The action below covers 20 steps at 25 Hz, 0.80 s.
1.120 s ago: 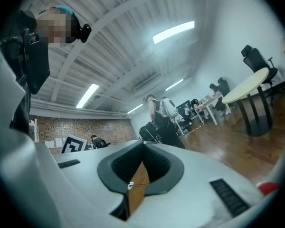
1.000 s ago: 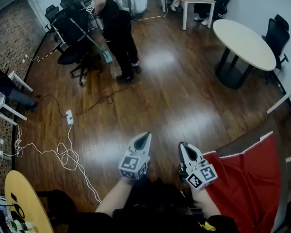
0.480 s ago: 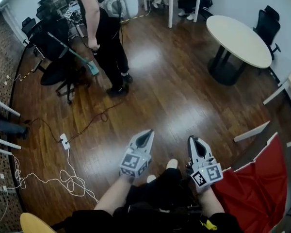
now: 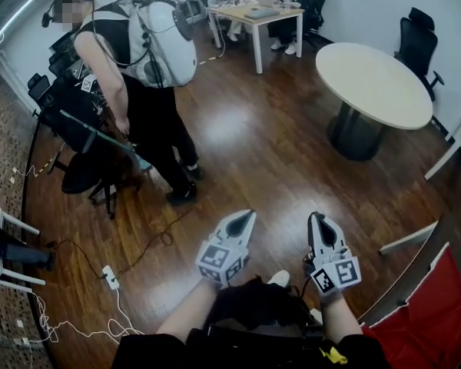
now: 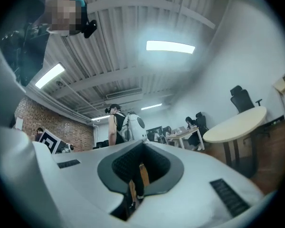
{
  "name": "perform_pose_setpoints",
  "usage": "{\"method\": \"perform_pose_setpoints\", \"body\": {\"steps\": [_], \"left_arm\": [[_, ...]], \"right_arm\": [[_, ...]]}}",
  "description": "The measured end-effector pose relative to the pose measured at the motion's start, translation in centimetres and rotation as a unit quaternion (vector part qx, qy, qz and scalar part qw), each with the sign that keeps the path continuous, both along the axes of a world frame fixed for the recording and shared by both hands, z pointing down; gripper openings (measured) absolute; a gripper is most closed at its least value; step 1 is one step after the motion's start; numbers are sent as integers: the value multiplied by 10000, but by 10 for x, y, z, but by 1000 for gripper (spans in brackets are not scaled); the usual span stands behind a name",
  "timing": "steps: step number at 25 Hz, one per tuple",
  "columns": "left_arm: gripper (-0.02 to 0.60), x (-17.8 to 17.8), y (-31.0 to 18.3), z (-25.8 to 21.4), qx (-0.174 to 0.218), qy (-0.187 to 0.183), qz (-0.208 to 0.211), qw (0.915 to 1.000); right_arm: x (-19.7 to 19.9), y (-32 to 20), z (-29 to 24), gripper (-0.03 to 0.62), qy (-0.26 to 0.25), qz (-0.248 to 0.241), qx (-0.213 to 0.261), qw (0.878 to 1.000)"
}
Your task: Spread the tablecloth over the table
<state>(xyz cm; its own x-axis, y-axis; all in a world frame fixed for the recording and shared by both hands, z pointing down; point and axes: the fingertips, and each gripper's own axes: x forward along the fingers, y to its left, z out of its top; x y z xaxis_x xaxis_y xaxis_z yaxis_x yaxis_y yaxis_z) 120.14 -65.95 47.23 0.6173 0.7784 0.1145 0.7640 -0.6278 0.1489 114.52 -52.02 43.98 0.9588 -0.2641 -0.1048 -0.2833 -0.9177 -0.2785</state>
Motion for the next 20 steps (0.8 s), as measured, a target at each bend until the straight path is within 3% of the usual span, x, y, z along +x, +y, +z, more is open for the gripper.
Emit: {"method": "perform_pose_setpoints", "body": {"steps": [3,6,9,13,15,18,20], "left_arm": [[0,41,59,5,-42,57,453,9990],[2,59,137,22,-39,-16,1440,9896],[0,72,221,30,-130,-162,2497,9681],[2,89,336,36,-420,-325,3468,9364],[1,84,397,40,-442,-345,4143,9084],[2,61,474,42,-313,-216,5344,8443],[2,52,513,38,-215,-174,5845,8109]], "right_arm": [[27,40,-2,6,161,366,-71,9992],[20,92,17,6,-8,1343,-328,9904],[6,152,31,6,-266,2513,-549,9660],[-1,243,40,6,-476,3637,-622,9282],[-12,286,44,6,-577,4353,-646,8961],[-35,329,43,6,-704,5485,-627,8308],[-36,348,37,6,-774,5897,-675,8011]]}}
